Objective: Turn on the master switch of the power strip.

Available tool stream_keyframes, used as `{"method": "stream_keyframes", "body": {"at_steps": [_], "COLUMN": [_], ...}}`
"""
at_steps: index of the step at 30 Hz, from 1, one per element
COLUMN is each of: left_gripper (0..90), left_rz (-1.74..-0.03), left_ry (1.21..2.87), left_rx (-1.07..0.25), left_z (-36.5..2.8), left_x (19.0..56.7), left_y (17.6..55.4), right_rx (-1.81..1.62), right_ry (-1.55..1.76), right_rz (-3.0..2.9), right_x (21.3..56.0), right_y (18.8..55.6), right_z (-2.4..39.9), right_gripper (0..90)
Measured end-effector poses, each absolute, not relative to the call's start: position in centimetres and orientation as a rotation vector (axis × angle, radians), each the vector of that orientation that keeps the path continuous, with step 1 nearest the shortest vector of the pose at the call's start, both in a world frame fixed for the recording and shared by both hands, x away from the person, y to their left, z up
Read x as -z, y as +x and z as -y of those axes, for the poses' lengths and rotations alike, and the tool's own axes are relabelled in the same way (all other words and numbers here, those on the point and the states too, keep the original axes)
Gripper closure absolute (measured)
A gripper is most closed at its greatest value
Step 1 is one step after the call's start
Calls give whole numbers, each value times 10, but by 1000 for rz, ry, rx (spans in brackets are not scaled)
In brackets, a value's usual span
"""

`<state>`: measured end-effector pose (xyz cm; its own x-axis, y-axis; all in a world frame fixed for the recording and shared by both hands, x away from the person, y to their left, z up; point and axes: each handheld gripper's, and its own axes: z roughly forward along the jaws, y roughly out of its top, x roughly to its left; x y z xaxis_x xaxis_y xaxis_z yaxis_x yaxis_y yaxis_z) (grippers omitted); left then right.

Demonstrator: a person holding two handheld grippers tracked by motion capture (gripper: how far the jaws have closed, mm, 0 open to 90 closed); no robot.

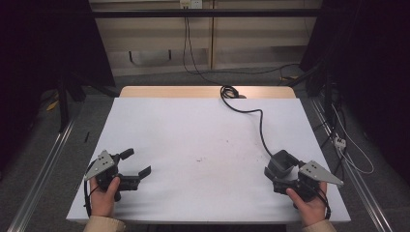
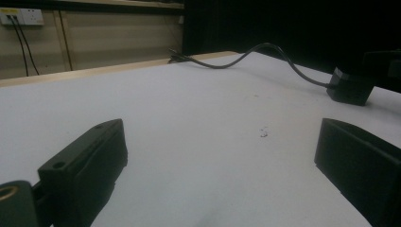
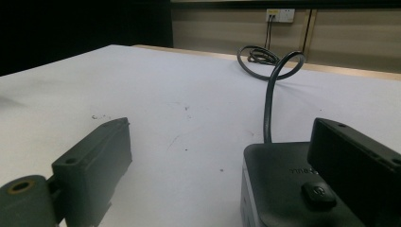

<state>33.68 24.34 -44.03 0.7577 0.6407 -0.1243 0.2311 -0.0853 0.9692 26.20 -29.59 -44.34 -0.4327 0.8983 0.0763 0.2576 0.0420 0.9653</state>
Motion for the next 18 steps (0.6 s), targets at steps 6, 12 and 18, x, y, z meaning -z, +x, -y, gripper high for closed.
{"method": "stream_keyframes", "body": {"at_steps": [6, 12, 18], "left_gripper": [29, 29, 29], "left_rz": [-701, -703, -703], "left_ry": [1659, 1661, 1660], "left_rx": [-392, -389, -392], "left_z": [-243, -243, -242], "left_x": [441, 440, 440], "left_y": [337, 336, 336], "right_rx": [-1411, -1419, -1426], "right_ry": [1165, 1164, 1169], "right_rz": [-1740, -1745, -1740], "right_x": [441, 439, 437], "right_y": [263, 265, 265], "right_z": [298, 300, 303], "right_gripper": [101, 149, 198]}}
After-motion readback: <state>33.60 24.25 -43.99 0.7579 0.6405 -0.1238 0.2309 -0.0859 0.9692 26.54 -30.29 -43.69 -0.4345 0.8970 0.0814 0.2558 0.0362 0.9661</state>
